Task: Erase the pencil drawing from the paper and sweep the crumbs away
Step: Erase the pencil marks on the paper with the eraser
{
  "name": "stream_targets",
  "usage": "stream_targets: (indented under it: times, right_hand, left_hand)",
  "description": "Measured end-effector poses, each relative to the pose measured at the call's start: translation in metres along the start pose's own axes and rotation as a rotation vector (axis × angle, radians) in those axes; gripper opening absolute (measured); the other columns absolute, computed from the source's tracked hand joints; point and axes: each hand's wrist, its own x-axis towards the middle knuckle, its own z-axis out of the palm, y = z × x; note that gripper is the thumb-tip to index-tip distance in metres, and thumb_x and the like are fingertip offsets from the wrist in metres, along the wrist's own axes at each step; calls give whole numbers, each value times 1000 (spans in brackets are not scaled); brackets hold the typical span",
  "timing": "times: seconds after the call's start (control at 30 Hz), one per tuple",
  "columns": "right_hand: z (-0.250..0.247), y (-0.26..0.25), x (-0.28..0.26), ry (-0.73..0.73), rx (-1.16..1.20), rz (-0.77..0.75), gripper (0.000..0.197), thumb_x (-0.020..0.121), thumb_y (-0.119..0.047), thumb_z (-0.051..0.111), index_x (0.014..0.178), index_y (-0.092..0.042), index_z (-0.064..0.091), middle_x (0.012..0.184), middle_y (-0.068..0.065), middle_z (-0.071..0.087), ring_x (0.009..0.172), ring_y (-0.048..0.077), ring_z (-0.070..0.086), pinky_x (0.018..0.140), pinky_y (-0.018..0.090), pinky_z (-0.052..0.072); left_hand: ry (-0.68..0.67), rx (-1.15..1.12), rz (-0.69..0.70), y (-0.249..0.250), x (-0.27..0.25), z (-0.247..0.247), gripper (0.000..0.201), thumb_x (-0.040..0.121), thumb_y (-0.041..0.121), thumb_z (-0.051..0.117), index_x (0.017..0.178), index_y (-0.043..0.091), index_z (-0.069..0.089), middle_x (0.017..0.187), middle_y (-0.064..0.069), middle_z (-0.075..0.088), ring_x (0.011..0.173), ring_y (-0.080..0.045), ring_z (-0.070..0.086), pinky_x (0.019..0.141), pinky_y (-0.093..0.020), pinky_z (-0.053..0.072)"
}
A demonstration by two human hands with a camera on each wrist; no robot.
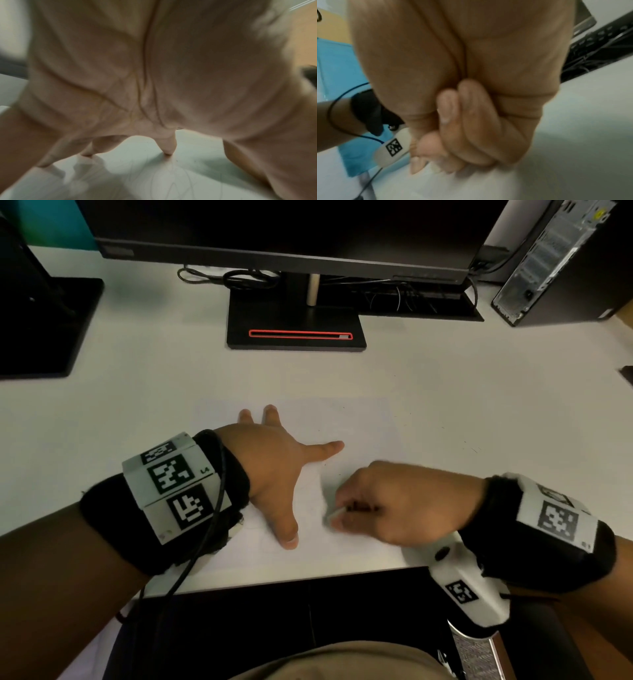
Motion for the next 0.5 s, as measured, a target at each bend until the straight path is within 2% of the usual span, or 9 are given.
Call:
stream_targets:
  times: [0.07,0.17,0.2,0.3,0.37,0.43,0.47,0.5]
  right_hand:
    - [-2,2,1,-20,40,25,47,103,-48,53,68,-16,54,56,-5,51,53,10,46,58,25,40]
    - [-15,15,1,103,87,120,46,103,-47,52,67,-18,56,60,-4,58,54,11,50,64,38,49]
    - [-15,14,-1,115,81,130,45,103,-47,51,68,-18,57,63,-3,60,56,12,52,66,39,50]
    - [-4,4,-10,106,77,160,41,104,-41,50,76,-13,61,73,2,67,64,16,59,69,38,52]
    - [1,5,-19,250,160,214,41,105,-38,51,78,-8,61,75,6,70,63,18,61,66,37,51]
    - [7,4,-26,485,387,285,42,105,-37,54,77,-6,61,71,7,71,53,13,57,57,31,47]
    - [13,0,-29,568,605,302,41,105,-35,56,76,-6,61,70,7,71,53,13,58,57,30,47]
    - [19,-8,-32,588,883,294,39,104,-32,59,75,-6,62,73,11,72,57,17,61,56,30,50]
  left_hand:
    - [9,11,3,0,1,0,140,49,67,87,129,73,-28,156,-22,-31,144,-53,-14,112,-58,31]
    - [11,2,5,0,0,1,140,49,67,87,129,74,-27,157,-20,-30,144,-52,-15,111,-59,32]
    - [9,0,4,-1,-1,1,140,49,67,87,129,74,-27,157,-19,-30,144,-52,-15,111,-59,32]
    - [6,5,7,-3,-2,2,140,49,67,87,128,74,-28,157,-18,-31,144,-51,-16,109,-59,34]
    - [14,13,11,-3,-2,2,139,49,68,86,127,74,-29,158,-18,-30,145,-50,-16,109,-59,35]
    - [22,13,16,-4,-2,3,140,49,68,86,129,73,-29,158,-17,-29,145,-50,-16,109,-59,34]
    - [27,10,18,-4,-2,3,141,49,68,86,130,71,-29,158,-17,-28,145,-49,-16,109,-59,35]
    - [34,11,18,-5,-2,4,142,48,69,86,131,70,-30,159,-17,-26,146,-49,-15,109,-60,35]
